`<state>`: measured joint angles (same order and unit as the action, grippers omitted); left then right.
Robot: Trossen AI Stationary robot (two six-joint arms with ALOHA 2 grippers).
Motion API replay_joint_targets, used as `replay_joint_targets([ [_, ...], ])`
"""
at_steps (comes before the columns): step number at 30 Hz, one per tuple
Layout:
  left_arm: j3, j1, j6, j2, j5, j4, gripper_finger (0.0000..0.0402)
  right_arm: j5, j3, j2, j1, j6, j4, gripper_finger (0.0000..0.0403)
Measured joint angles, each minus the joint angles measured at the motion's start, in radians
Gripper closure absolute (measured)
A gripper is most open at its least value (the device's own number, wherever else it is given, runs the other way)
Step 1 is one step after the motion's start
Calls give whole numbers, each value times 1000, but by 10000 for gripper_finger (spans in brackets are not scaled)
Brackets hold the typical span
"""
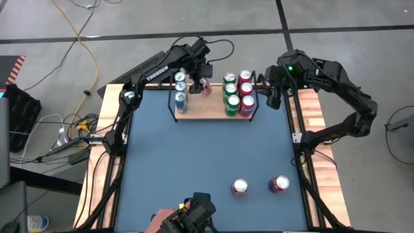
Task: Place canned beverage on shelf
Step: Put the left red white soda can on the shelf
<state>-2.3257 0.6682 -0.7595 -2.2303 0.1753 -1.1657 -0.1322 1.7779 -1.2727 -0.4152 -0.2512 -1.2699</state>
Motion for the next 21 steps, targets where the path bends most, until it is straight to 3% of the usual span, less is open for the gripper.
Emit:
replay_joint_targets([
  [21,1,13,-22,2,52,-10,131,3,0,-11,0,-8,-1,143],
])
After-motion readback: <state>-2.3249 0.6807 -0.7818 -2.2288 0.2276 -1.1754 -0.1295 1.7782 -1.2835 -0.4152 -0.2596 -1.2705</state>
